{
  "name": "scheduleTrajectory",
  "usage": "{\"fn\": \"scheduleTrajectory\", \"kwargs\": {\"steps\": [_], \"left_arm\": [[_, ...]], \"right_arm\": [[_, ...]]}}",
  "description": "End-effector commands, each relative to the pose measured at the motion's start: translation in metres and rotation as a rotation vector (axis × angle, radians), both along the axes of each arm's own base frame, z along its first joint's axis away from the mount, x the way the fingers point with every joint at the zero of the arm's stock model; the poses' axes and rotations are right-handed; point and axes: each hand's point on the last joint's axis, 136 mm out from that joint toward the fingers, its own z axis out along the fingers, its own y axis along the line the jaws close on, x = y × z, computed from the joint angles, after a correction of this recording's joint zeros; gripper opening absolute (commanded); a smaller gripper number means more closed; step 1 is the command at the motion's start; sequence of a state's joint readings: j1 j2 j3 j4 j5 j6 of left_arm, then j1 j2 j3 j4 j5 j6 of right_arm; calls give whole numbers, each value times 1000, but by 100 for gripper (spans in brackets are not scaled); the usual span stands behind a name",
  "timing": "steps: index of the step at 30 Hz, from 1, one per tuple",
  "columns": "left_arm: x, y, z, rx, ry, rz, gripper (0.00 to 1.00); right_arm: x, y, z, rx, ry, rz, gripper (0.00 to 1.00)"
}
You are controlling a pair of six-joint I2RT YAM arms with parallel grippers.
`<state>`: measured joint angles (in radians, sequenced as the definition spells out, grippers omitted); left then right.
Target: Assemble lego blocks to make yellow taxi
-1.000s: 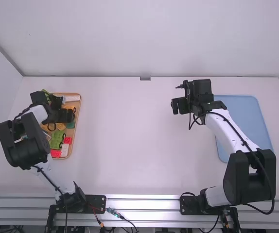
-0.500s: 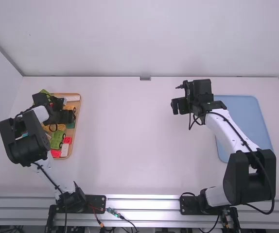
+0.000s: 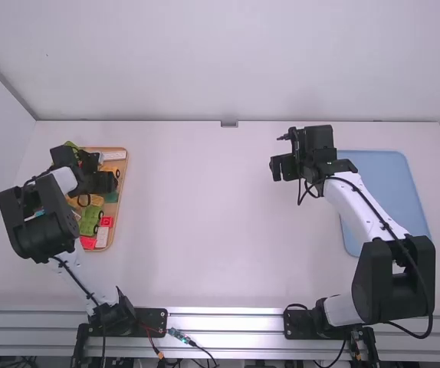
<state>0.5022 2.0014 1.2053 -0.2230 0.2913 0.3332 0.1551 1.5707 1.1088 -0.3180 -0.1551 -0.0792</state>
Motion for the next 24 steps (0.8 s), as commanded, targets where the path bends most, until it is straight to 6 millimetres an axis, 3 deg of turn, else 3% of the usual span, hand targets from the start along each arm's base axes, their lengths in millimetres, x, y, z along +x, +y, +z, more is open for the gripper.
{"fn": "scheduleTrajectory", "kwargs": {"steps": [1, 7, 13, 24], "left_arm": [[-6, -6, -9, -20, 24, -4, 74], [-5, -14, -10, 3, 36, -53, 75], [-8, -5, -13, 51, 68, -3, 73], [-7, -4, -14, 53, 63, -4, 70]], "right_arm": [[7, 3, 9, 6, -16, 5, 99], [6, 3, 9, 6, -16, 5, 99], [6, 3, 8, 6, -14, 5, 99], [6, 2, 8, 5, -13, 4, 99]]}}
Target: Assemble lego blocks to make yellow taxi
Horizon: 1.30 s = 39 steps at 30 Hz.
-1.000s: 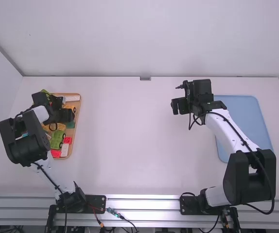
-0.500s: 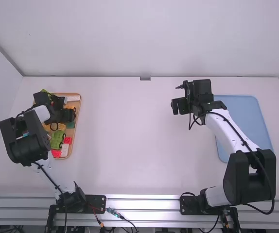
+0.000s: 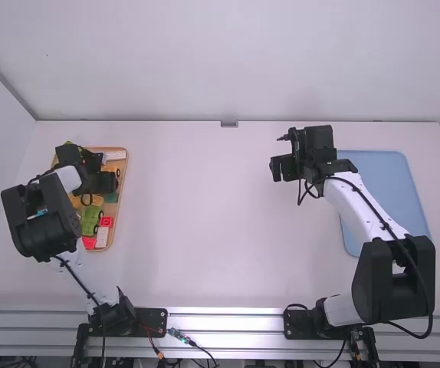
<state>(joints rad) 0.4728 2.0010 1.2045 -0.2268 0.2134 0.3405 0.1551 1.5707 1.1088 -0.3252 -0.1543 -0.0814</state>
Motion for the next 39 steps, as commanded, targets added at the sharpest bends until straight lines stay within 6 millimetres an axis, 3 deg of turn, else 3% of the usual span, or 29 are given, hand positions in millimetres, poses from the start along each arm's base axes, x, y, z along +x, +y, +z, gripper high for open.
{"fn": "scheduleTrajectory", "kwargs": {"steps": [1, 9, 12, 15, 25, 28, 33, 39], "left_arm": [[-7, -4, -11, -9, 25, -1, 71], [-8, -5, -16, -11, 10, 7, 74], [-7, -4, -15, -8, 4, 8, 67], [-7, -4, -15, -9, 6, 8, 52], [-1, 2, -7, -19, 1, 74, 50], [2, 5, 9, -25, 23, 84, 38], [6, 5, 34, -38, 49, 82, 30], [14, -30, 66, -19, 21, 0, 25]], "right_arm": [[7, 3, 9, 9, -19, 4, 99], [7, 2, 9, 6, -19, 2, 99], [7, 2, 9, 7, -19, 2, 99], [7, 2, 9, 7, -19, 2, 99], [7, 2, 9, 1, -22, 8, 99], [8, 2, 9, -14, -29, 27, 99], [10, 3, 12, -12, -44, 28, 99], [17, 4, 18, -20, -87, 44, 99]]}}
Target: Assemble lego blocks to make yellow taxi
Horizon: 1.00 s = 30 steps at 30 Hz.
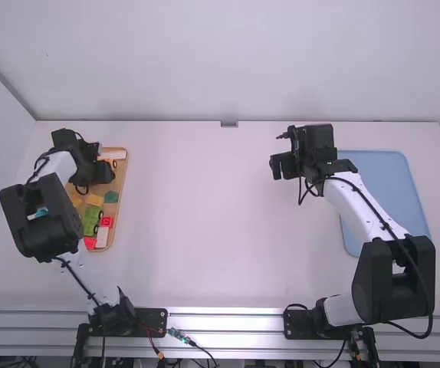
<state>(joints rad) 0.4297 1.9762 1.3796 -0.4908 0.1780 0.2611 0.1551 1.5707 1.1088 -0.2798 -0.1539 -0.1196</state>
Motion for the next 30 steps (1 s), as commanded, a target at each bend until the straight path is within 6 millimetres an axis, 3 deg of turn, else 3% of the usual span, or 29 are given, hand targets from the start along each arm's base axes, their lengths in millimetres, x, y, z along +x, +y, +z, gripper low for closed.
{"fn": "scheduleTrajectory", "kwargs": {"steps": [1, 3, 6, 7, 10, 12, 14, 18, 23, 26, 30], "left_arm": [[9, -36, 33, 24, -74, -80, 24], [9, -54, 40, 31, -96, -123, 24], [0, -115, 50, 65, -129, -314, 22], [-2, -122, 50, 68, -131, -337, 22], [-25, -183, 49, 105, -132, -562, 20], [-39, -213, 45, 115, -129, -675, 20], [-61, -251, 35, 127, -113, -834, 26], [-99, -299, 14, 170, -74, -1091, 35], [-134, -337, -1, 171, -68, -1318, 31], [-143, -352, -6, 148, -129, -1436, 23], [-143, -358, -13, 124, -198, -1465, 20]], "right_arm": [[9, 3, 12, -5, -38, 18, 99], [10, 3, 13, -5, -43, 17, 99], [12, -4, 13, -4, -45, 2, 99], [12, -5, 13, -4, -45, 0, 99], [13, -15, 12, -5, -37, -24, 99], [13, -20, 11, -7, -33, -36, 99], [13, -27, 10, -7, -26, -51, 99], [11, -40, 6, -10, -5, -80, 99], [7, -51, 2, -10, 21, -105, 99], [6, -51, 1, -3, 32, -112, 99], [3, -50, -1, -4, 47, -109, 99]]}}
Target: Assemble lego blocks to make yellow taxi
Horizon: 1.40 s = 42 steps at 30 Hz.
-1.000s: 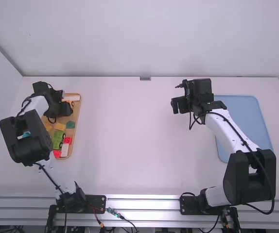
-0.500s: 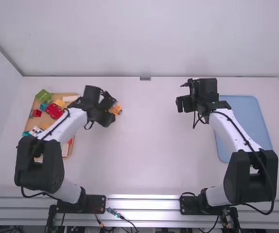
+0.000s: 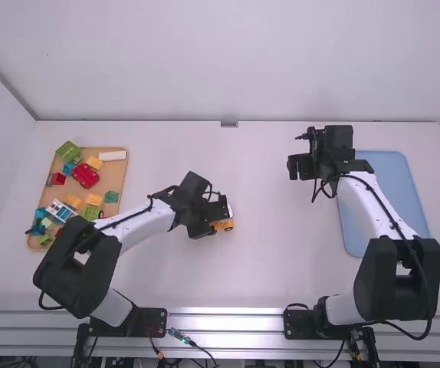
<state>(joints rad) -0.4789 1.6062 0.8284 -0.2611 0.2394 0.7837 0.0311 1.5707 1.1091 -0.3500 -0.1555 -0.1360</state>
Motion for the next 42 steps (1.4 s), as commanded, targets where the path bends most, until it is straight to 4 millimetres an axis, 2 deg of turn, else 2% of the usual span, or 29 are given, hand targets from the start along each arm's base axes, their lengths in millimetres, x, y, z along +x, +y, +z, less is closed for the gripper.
{"fn": "scheduleTrajectory", "kwargs": {"steps": [1, 3, 6, 9, 14, 21, 24, 25, 26, 27, 28, 29, 30, 37, 41, 42], "left_arm": [[-8, -4, -4, -32, -10, -72, 19], [-2, -2, -7, -27, -28, -49, 14], [3, -5, -8, -27, -46, -47, 14], [11, -6, -10, -28, -39, -38, 13], [26, -5, -24, -3, 12, -18, 10], [18, -8, -38, 52, 86, -116, 5], [16, -10, -39, 39, 90, -120, 8], [15, -10, -40, 38, 88, -119, 12], [16, -9, -42, 39, 79, -118, 24], [16, -10, -43, 36, 73, -119, 45], [16, -10, -43, 34, 69, -118, 48], [17, -10, -44, 31, 64, -118, 57], [17, -11, -44, 26, 60, -116, 99], [23, -2, -39, 85, 55, -94, 99], [23, 6, -11, 142, 87, -75, 99], [23, 7, -9, 144, 88, -75, 99]], "right_arm": [[6, 4, 8, 11, -14, 9, 99], [5, 8, 8, 9, -10, 19, 99], [-1, 19, 6, -3, -2, 99, 99], [-11, 41, 4, -8, 3, 240, 99], [-20, 55, 0, -35, 19, 313, 99], [-25, 61, 1, -58, 13, 371, 99], [-28, 68, 1, -50, 1, 435, 99], [-29, 71, 1, -43, -7, 454, 99], [-31, 72, 0, -35, -12, 464, 99], [-32, 73, -1, -31, -19, 467, 99], [-32, 73, -1, -32, -26, 467, 99], [-33, 73, -2, -33, -32, 468, 99], [-34, 73, -2, -33, -42, 469, 99], [-44, 73, -2, -40, -97, 483, 99], [-48, 73, 3, -42, -130, 482, 99], [-48, 73, 4, -42, -133, 482, 99]]}}
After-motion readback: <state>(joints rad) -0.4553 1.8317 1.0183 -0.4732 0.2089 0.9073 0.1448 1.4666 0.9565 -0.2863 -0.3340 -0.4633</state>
